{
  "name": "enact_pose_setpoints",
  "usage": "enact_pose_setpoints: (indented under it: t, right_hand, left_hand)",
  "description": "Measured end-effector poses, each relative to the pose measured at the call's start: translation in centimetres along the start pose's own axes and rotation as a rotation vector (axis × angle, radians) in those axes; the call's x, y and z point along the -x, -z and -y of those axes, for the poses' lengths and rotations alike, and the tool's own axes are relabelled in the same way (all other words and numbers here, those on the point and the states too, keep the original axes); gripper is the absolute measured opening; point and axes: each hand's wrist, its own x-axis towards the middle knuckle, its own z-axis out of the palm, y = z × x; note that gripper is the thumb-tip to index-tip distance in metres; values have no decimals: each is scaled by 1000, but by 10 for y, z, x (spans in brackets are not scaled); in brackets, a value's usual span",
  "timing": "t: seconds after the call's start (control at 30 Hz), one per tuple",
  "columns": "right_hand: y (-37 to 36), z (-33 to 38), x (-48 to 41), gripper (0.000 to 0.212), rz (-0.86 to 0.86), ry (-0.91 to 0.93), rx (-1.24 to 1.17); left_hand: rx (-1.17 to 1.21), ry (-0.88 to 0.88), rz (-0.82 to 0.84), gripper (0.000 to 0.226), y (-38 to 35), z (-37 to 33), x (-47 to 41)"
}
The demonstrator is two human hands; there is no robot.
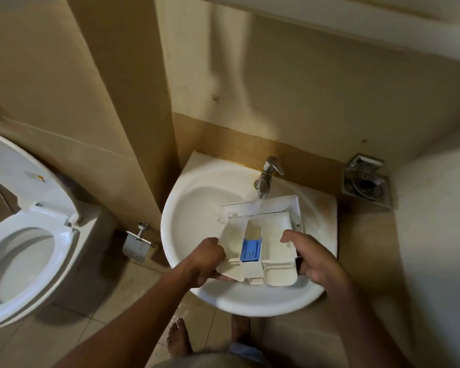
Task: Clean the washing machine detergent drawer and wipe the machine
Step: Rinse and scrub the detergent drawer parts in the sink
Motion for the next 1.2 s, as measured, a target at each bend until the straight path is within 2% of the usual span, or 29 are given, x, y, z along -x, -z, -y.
enact_pose_setpoints:
  t: [0.17,0.3,0.4,0.6,0.73,0.83,0.9,1.0,1.1,1.2]
  right_hand:
    - [-4,37,28,30,-124,65,146]
    - [-23,71,39,56,-307,109,504]
    - [-41,92,46,64,-369,145,728]
    - [-74,123,57,58,-471,247,974]
    - [-90,133,58,53,-429,223,1071]
    - [-88,130,59,52,-419,227,1010]
    - [-76,117,57,53,-393,214,888]
    - [-50,82,52,57,-366,146,501]
    - [-27,35,49,31,-200,124,77]
    - [-13,-6,38,25,-76,108,-171]
  left_hand:
    - [117,73,232,32,-5,3,-9]
    - [179,178,366,32,-3,9,-20]
    - [271,234,443,28,-3,12,-22]
    - [407,331,598,27,-3,14,-18]
    - [410,340,642,23,2,13,-14]
    - [390,350,618,27,7,14,-11]
    - [308,316,557,29,14,10,-9]
    - [125,230,445,30,27,-1,-1]
    - [-20,165,426,38,39,-13,16]
    - [-143,120,404,33,39,-19,38]
